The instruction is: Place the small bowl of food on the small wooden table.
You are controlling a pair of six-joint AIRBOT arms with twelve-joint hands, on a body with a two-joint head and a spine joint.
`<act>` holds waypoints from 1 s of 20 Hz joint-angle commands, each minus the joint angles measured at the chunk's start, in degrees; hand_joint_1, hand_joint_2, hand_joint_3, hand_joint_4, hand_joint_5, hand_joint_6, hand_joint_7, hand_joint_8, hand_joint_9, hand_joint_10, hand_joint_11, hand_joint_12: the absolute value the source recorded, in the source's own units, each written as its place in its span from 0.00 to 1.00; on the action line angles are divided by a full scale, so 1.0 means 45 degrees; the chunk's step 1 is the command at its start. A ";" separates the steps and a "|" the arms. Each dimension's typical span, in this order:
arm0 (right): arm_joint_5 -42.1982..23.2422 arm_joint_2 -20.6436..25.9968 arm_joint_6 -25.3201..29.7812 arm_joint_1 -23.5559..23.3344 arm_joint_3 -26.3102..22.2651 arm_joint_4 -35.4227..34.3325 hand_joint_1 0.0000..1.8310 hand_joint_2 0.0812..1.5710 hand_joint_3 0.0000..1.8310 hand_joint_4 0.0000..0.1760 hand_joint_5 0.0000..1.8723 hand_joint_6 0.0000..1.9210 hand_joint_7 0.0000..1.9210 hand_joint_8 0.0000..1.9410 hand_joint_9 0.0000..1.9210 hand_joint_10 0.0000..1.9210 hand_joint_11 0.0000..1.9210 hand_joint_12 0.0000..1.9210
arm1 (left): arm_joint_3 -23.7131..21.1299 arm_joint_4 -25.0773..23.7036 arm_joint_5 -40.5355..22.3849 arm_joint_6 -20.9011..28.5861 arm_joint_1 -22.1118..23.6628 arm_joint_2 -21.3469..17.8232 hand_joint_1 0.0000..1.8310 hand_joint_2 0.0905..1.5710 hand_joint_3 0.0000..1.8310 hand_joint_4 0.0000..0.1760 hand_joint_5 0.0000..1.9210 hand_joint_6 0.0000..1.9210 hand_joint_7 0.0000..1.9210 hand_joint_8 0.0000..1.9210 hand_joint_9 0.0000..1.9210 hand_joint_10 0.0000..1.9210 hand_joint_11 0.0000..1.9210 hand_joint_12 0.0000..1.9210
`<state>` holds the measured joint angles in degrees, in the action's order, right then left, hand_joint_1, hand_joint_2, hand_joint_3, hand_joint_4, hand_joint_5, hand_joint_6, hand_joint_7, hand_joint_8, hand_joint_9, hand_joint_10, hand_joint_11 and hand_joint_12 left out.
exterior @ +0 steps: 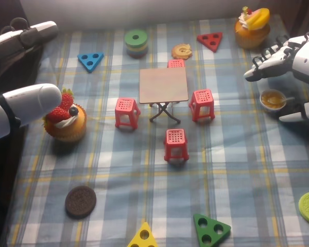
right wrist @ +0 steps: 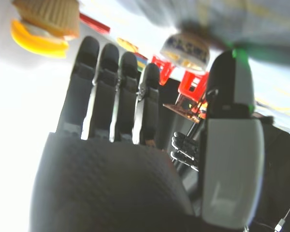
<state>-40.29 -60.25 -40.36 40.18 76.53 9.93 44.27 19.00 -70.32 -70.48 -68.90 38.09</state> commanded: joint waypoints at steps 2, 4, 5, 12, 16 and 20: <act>-0.0861 0.0026 -0.0043 -0.0141 0.0086 -0.0112 0.62 0.57 0.00 0.21 0.32 0.00 0.37 0.00 0.34 0.00 0.20 0.14 | 0.0005 0.0033 -0.1677 0.0147 0.0124 0.0024 0.33 0.65 0.00 0.72 0.17 0.00 0.11 0.01 0.03 0.01 0.00 0.00; -0.0770 0.0018 -0.0043 -0.0141 0.0099 -0.0069 0.63 0.58 0.00 0.05 0.33 0.00 0.42 0.00 0.39 0.00 0.16 0.38 | 0.0008 0.0036 -0.1676 0.0166 0.0124 0.0037 0.32 0.65 0.00 0.77 0.17 0.00 0.10 0.00 0.02 0.00 0.00 0.00; -0.0758 0.0014 -0.0043 -0.0141 0.0104 -0.0067 0.62 0.58 0.00 0.03 0.34 0.00 0.43 0.00 0.41 0.00 0.17 0.44 | 0.0009 0.0037 -0.1678 0.0179 0.0124 0.0038 0.31 0.65 0.00 0.77 0.17 0.00 0.11 0.00 0.03 0.00 0.00 0.00; -0.0584 -0.0091 -0.0045 -0.0142 0.0119 0.0119 0.60 0.59 0.00 0.00 0.37 0.01 0.43 0.00 0.42 0.00 0.22 0.46 | 0.0019 0.0040 -0.1682 0.0203 0.0124 0.0037 0.33 0.65 0.00 0.84 0.17 0.00 0.10 0.00 0.03 0.00 0.00 0.00; -0.0253 -0.0191 -0.0045 -0.0288 0.0143 0.0510 0.62 0.58 0.00 0.00 0.48 0.01 0.52 0.01 0.52 0.03 0.29 0.56 | 0.0024 0.0042 -0.1695 0.0212 0.0124 0.0034 0.31 0.66 0.00 0.69 0.18 0.01 0.09 0.00 0.03 0.00 0.00 0.00; -0.0006 -0.0324 -0.0045 -0.0477 0.0171 0.0879 0.64 0.63 0.00 0.00 0.62 0.33 0.54 0.00 0.53 0.02 0.24 0.68 | 0.0031 0.0043 -0.1702 0.0257 0.0124 0.0035 0.33 0.66 0.00 0.77 0.17 0.00 0.09 0.00 0.03 0.00 0.00 0.00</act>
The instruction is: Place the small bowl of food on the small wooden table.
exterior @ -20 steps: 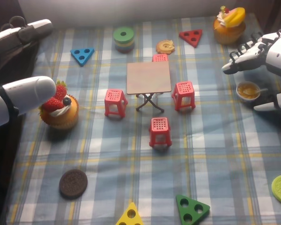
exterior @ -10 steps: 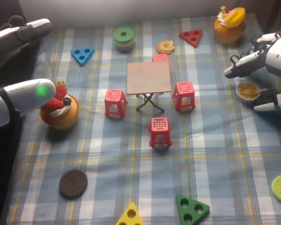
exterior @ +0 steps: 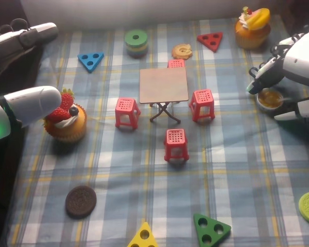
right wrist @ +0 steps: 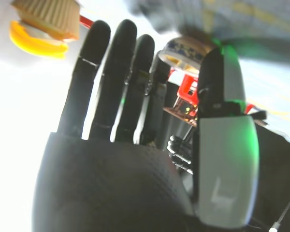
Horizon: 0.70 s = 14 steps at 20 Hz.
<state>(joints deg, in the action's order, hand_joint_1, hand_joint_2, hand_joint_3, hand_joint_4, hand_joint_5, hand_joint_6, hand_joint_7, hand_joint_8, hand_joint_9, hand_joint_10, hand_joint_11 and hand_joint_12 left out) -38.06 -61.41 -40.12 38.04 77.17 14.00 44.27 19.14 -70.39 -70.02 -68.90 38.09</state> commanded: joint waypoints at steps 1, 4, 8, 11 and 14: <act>-0.0478 -0.0085 -0.0098 -0.0007 0.0037 -0.0002 0.64 0.63 0.00 0.00 0.62 0.33 0.54 0.00 0.53 0.02 0.24 0.68 | 0.0031 0.0014 -0.1688 0.0159 0.0124 0.0037 0.33 0.66 0.00 0.77 0.17 0.00 0.09 0.00 0.03 0.00 0.00 0.00; -0.0417 -0.0101 -0.0097 -0.0022 0.0038 0.0087 0.65 0.61 0.00 0.00 0.67 0.25 0.63 0.02 0.61 0.06 0.35 0.67 | 0.0031 0.0016 -0.1689 0.0173 0.0124 0.0034 0.30 0.66 0.00 0.81 0.17 0.00 0.09 0.00 0.03 0.00 0.00 0.00; -0.0413 -0.0096 -0.0096 -0.0091 0.0011 0.0140 0.70 0.61 0.00 0.00 0.74 0.05 0.67 0.27 0.64 0.18 0.39 0.73 | 0.0030 0.0033 -0.1695 0.0179 0.0122 0.0037 0.31 0.66 0.00 0.80 0.17 0.00 0.09 0.00 0.04 0.00 0.00 0.00; -0.0926 0.0115 -0.0096 -0.0302 -0.0243 0.0159 0.69 0.62 0.00 0.03 0.78 0.01 0.63 0.35 0.60 0.21 0.31 0.73 | 0.0030 0.0036 -0.1711 0.0183 0.0122 0.0033 0.30 0.66 0.00 0.77 0.18 0.00 0.11 0.00 0.04 0.00 0.00 0.00; -0.1625 0.0439 0.0071 -0.0542 -0.0540 0.0310 0.76 0.64 0.00 0.00 0.62 0.35 0.66 0.22 0.51 0.52 0.37 0.57 | 0.0036 0.0036 -0.1731 0.0206 0.0122 0.0029 0.29 0.65 0.00 0.87 0.17 0.00 0.10 0.00 0.05 0.00 0.00 0.00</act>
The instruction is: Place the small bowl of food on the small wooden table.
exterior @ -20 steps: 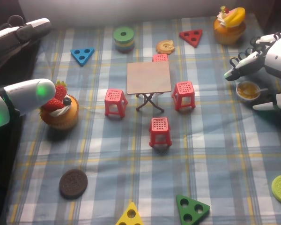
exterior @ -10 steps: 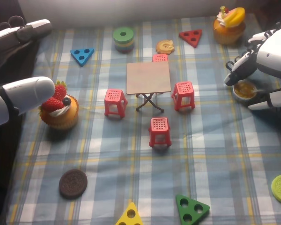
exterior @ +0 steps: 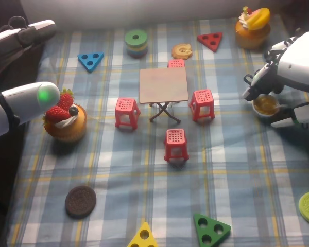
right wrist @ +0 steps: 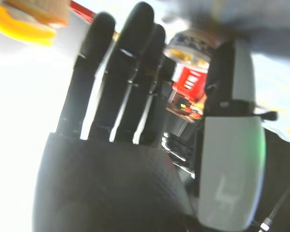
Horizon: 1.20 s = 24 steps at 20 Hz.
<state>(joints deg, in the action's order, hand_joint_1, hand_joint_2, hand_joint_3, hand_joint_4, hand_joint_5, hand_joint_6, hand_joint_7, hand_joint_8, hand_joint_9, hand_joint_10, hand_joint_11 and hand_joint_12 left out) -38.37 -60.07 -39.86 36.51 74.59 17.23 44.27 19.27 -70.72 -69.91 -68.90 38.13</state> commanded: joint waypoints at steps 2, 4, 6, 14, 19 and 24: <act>-0.1874 0.0224 0.0399 -0.0446 -0.0016 -0.0036 0.76 0.64 0.00 0.00 0.62 0.34 0.68 0.17 0.52 0.53 0.40 0.56 | 0.0041 0.0007 -0.1675 0.0192 0.0122 0.0019 0.29 0.65 0.00 0.89 0.17 0.00 0.10 0.00 0.04 0.00 0.00 0.00; -0.2093 0.0226 0.0778 -0.0760 -0.0018 0.0378 0.76 0.63 0.00 0.00 0.60 0.33 0.70 0.17 0.55 0.51 0.43 0.58 | 0.0042 0.0007 -0.1684 0.0202 0.0124 0.0009 0.29 0.66 0.00 0.87 0.17 0.00 0.10 0.00 0.04 0.00 0.00 0.00; -0.2167 0.0206 0.0903 -0.1106 -0.0023 0.0739 0.70 0.65 0.00 0.00 0.64 0.21 0.59 0.49 0.55 0.52 0.43 0.81 | 0.0050 0.0007 -0.1687 0.0211 0.0124 0.0009 0.28 0.66 0.00 0.97 0.16 0.00 0.09 0.00 0.04 0.00 0.00 0.00; -0.2206 -0.0330 0.1095 -0.2170 0.0033 0.1750 0.69 0.66 0.00 0.00 0.61 0.29 0.54 0.65 0.47 0.76 0.37 0.90 | 0.0084 -0.0003 -0.1672 0.0218 0.0153 0.0017 0.24 0.67 0.00 1.00 0.15 0.00 0.08 0.00 0.03 0.00 0.00 0.00; -0.2206 -0.0763 0.1095 -0.2877 0.0115 0.2312 0.68 0.64 0.00 0.17 0.61 0.37 0.62 0.36 0.49 0.39 0.25 0.77 | 0.0139 -0.0042 -0.1596 0.0220 0.0208 0.0070 0.21 0.67 0.00 1.00 0.14 0.00 0.08 0.00 0.03 0.00 0.00 0.00; -0.2199 -0.1068 0.1095 -0.3269 0.0219 0.2562 0.70 0.63 0.00 0.00 0.64 0.26 0.63 0.38 0.61 0.30 0.41 0.72 | 0.0180 -0.0084 -0.1491 0.0222 0.0290 0.0084 0.23 0.67 0.00 1.00 0.14 0.00 0.07 0.00 0.02 0.00 0.00 0.00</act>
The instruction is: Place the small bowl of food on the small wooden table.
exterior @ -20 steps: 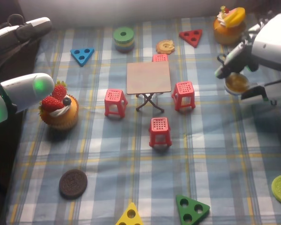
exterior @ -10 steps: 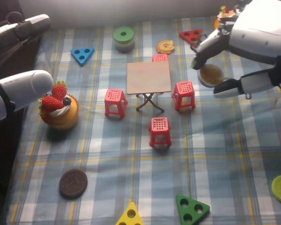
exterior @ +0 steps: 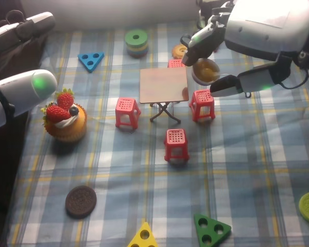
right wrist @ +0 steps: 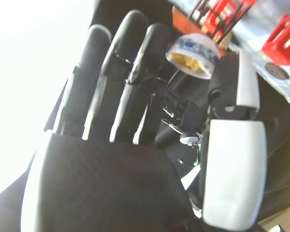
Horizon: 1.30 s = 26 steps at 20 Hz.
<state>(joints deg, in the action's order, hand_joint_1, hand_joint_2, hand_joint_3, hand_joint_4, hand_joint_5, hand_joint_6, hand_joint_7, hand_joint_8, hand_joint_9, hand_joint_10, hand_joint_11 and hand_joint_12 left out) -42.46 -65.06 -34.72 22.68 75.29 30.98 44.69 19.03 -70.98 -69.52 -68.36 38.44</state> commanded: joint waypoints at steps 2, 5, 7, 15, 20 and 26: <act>-0.1277 -0.0099 -0.0046 -0.0332 0.0115 -0.0442 0.70 0.63 0.00 0.00 0.63 0.29 0.66 0.33 0.61 0.29 0.42 0.67 | 0.0124 -0.0086 -0.1339 0.0135 0.0271 0.0039 0.22 0.68 0.00 0.95 0.15 0.00 0.07 0.00 0.02 0.00 0.00 0.00; -0.1264 -0.0316 -0.0046 -0.0484 0.0163 -0.0399 0.69 0.62 0.00 0.01 0.62 0.35 0.71 0.16 0.64 0.09 0.37 0.51 | 0.0168 -0.0173 -0.1227 0.0135 0.0434 0.0085 0.22 0.68 0.00 0.97 0.14 0.00 0.06 0.00 0.01 0.00 0.00 0.00; -0.1263 -0.0479 -0.0046 -0.0563 0.0209 -0.0399 0.77 0.62 0.00 0.00 0.60 0.33 0.77 0.03 0.57 0.49 0.45 0.59 | 0.0187 -0.0208 -0.1134 0.0135 0.0515 0.0110 0.22 0.68 0.00 0.99 0.14 0.00 0.06 0.00 0.02 0.00 0.00 0.00; -0.0970 -0.1158 -0.0046 -0.0803 0.0457 -0.0185 0.70 0.61 0.00 0.02 0.74 0.08 0.68 0.27 0.60 0.31 0.35 0.70 | 0.0253 -0.0329 -0.0919 0.0136 0.0711 0.0119 0.22 0.68 0.00 0.93 0.14 0.00 0.08 0.00 0.03 0.00 0.00 0.00; -0.0754 -0.1413 -0.0047 -0.0853 0.0644 -0.0164 0.68 0.63 0.00 0.16 0.61 0.36 0.66 0.27 0.62 0.18 0.40 0.62 | 0.0294 -0.0477 -0.0781 0.0137 0.0934 0.0098 0.23 0.68 0.00 0.98 0.13 0.00 0.08 0.00 0.02 0.00 0.00 0.00; -0.0500 -0.1455 -0.0050 -0.0852 0.0694 -0.0081 0.59 0.66 0.00 0.40 0.57 0.43 0.54 0.04 0.51 0.01 0.20 0.68 | 0.0294 -0.0505 -0.0754 0.0144 0.0965 0.0103 0.27 0.67 0.00 0.92 0.14 0.00 0.07 0.00 0.02 0.00 0.00 0.00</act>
<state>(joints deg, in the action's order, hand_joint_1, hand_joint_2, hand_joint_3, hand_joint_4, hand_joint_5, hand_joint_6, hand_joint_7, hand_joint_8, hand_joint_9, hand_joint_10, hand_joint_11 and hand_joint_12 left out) -39.38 -71.77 -34.72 19.77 78.24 32.49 45.69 16.82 -67.59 -69.34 -64.62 38.83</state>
